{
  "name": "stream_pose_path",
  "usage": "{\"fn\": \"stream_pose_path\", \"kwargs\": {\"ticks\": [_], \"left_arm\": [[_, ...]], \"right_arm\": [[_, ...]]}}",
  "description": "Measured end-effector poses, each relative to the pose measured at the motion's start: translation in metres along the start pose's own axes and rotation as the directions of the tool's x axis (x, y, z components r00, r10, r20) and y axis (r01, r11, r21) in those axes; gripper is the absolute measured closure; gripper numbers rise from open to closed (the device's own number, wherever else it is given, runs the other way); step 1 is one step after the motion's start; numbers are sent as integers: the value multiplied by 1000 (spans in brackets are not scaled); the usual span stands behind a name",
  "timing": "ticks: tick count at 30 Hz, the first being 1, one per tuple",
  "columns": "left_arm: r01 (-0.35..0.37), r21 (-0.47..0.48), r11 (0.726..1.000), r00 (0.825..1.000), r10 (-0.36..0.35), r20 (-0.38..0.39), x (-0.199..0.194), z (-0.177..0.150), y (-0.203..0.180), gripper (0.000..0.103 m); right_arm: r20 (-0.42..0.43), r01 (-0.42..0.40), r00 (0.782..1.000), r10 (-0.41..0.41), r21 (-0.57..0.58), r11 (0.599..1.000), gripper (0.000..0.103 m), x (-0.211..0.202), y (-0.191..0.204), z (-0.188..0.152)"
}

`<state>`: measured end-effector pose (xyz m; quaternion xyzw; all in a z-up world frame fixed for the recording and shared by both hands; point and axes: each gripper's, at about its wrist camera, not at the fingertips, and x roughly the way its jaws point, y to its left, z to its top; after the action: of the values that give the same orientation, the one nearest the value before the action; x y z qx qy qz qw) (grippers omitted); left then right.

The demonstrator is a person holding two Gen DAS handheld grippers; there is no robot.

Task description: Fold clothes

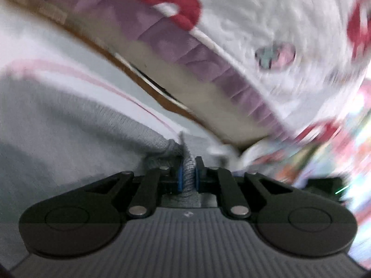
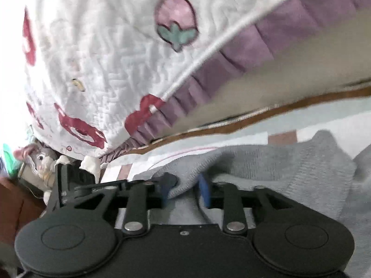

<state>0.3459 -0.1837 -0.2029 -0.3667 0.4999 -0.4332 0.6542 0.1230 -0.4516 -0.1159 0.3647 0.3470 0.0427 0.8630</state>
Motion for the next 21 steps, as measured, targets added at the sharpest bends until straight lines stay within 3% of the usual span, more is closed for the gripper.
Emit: {"fn": "stream_pose_path", "kwargs": {"ticks": [2,3,6,8,12,13,14,15,19,21], "left_arm": [[84,-124,989,996,-82,19,0,-1,13,94],[84,-127,988,996,-82,20,0,-2,13,95],[28,-35,999,1000,-28,-6,0,-7,2,95],[37,2,999,999,-37,-21,-2,-12,-4,95],[82,49,995,997,-82,-15,-8,-20,-17,95],[72,78,994,997,-71,-11,-10,-22,-22,94],[39,140,989,999,-40,0,-13,-25,-29,94],[7,202,979,1000,-10,12,-17,-28,-37,94],[-68,405,912,998,57,37,-29,-42,-65,93],[-105,453,885,994,105,24,-27,-47,-71,91]], "right_arm": [[-32,15,999,-14,36,999,58,12,-4,-5],[-34,21,999,-19,74,997,54,20,-8,-6],[13,-46,999,44,257,965,52,32,-28,-10],[53,-99,995,85,367,925,52,38,-41,-12],[12,-97,995,101,420,903,51,57,-46,-10],[9,-96,995,101,399,912,55,59,-43,-9],[14,-98,995,100,366,925,82,60,-38,-9],[24,-103,995,101,306,946,92,58,-30,-5],[67,-69,996,62,104,992,92,47,-4,16],[60,-55,997,50,88,995,92,46,-1,21]]}}
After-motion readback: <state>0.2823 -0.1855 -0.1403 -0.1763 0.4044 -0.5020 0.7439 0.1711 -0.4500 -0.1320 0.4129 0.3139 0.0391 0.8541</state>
